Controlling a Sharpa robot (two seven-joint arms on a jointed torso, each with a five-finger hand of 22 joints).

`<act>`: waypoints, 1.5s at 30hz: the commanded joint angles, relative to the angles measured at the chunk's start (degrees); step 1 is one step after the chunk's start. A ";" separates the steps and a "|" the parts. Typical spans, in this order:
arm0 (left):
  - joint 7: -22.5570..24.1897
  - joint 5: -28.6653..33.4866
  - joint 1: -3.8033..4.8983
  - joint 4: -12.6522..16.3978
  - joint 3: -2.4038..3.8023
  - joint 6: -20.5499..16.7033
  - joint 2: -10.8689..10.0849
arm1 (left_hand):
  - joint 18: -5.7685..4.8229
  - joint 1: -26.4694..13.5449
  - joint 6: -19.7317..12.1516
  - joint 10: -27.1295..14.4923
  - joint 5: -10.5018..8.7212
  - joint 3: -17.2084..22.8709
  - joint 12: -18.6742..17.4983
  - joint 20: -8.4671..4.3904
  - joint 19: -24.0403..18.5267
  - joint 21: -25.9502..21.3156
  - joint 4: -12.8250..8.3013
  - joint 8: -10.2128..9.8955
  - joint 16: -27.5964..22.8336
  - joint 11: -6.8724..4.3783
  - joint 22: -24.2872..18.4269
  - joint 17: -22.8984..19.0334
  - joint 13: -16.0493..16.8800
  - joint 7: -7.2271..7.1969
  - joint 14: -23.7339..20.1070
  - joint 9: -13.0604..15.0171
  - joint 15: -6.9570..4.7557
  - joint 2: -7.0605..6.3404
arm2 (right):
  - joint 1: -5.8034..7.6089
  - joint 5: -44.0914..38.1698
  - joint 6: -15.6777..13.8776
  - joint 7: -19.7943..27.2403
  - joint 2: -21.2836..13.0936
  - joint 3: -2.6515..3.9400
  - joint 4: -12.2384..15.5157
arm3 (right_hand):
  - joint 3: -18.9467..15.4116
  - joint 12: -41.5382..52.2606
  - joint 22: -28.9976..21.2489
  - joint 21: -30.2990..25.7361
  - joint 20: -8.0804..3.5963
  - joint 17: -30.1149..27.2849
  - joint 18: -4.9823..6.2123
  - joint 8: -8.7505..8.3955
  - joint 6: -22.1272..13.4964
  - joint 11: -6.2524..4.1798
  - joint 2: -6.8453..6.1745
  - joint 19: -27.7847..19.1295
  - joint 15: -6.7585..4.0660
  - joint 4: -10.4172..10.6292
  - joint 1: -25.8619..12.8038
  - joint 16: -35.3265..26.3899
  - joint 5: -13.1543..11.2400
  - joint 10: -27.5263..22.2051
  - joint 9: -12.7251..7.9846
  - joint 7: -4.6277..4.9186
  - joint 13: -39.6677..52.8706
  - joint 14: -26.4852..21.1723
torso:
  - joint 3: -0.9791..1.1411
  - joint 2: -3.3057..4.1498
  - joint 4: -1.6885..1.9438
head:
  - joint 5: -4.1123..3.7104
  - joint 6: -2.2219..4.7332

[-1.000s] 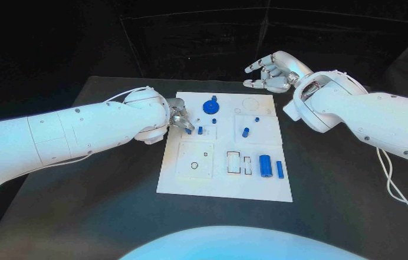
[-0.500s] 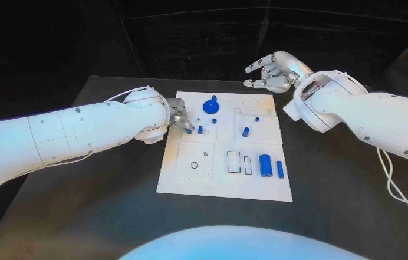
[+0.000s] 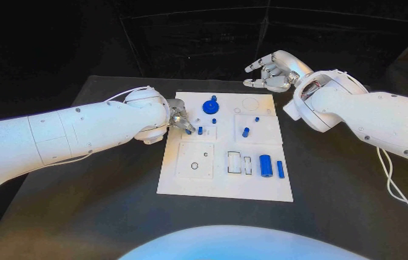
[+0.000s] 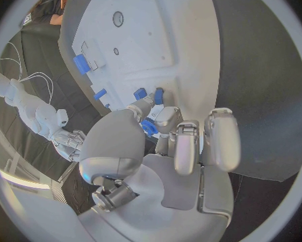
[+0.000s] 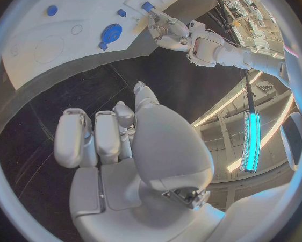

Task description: Assemble the parts on the task board

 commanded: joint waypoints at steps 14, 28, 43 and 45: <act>-0.44 0.51 -0.22 -0.79 -0.15 1.05 0.52 | -0.66 -2.00 0.91 0.28 0.21 -2.44 0.49 -0.56 0.79 0.53 1.50 0.05 0.18 -0.01 2.94 15.10 0.38 -0.01 5.95 -0.05 -0.65 0.36 | 0.11 0.04 0.06 0.29 0.09 0.04 0.01 | -0.37 -0.20 -0.08 -0.21 0.08 -0.15 -0.08 0.32 -0.29 0.00 0.51 -0.39 -0.06 0.18 0.09 -0.42 0.04 -0.50 -0.07 0.03 -0.14 0.71 | 0.01 0.02 -0.01 | -0.04 -0.07; -0.19 0.51 -0.22 -1.14 -0.14 0.01 0.48 | -0.76 -5.19 1.93 0.75 0.22 -7.94 1.14 -0.72 1.04 0.92 3.98 1.15 0.18 -0.22 3.45 15.10 0.92 -0.26 5.95 0.63 -0.83 -0.85 | 0.11 0.04 0.05 0.31 0.10 0.04 -0.04 | -0.39 -0.22 -0.12 -0.23 0.08 -0.16 -0.08 0.32 -0.30 0.01 0.52 -0.40 -0.06 0.21 0.06 -0.43 0.03 -0.53 -0.07 0.03 -0.18 0.71 | -0.03 0.02 0.01 | -0.14 -0.02; 1.17 0.50 -0.21 0.06 -0.01 -3.40 -0.79 | -0.86 -7.29 1.76 0.94 0.22 -16.73 1.29 -1.06 1.32 1.24 7.67 2.18 0.18 -0.58 3.98 15.10 0.80 -0.69 5.95 1.36 -1.16 -1.41 | 0.10 0.06 0.12 0.40 0.17 0.04 -0.17 | -0.39 -0.22 -0.12 -0.23 0.08 -0.16 -0.08 0.32 -0.30 0.01 0.52 -0.40 -0.06 0.21 0.06 -0.43 0.03 -0.53 -0.07 0.03 -0.18 0.71 | -0.04 0.00 0.06 | -0.21 -0.10; 1.75 0.58 -0.21 0.28 0.05 -4.35 -1.07 | -0.85 -7.23 1.65 0.86 0.22 -17.67 1.18 -1.06 1.28 1.13 8.16 2.24 0.18 -0.58 3.90 15.10 0.66 -0.70 5.95 1.41 -1.21 -1.15 | 0.09 0.10 0.11 0.42 0.19 0.04 -0.19 | -0.39 -0.22 -0.12 -0.23 0.08 -0.16 -0.08 0.32 -0.30 0.01 0.52 -0.40 -0.06 0.21 0.06 -0.43 0.03 -0.53 -0.07 0.03 -0.18 0.71 | -0.02 -0.01 0.06 | -0.19 -0.09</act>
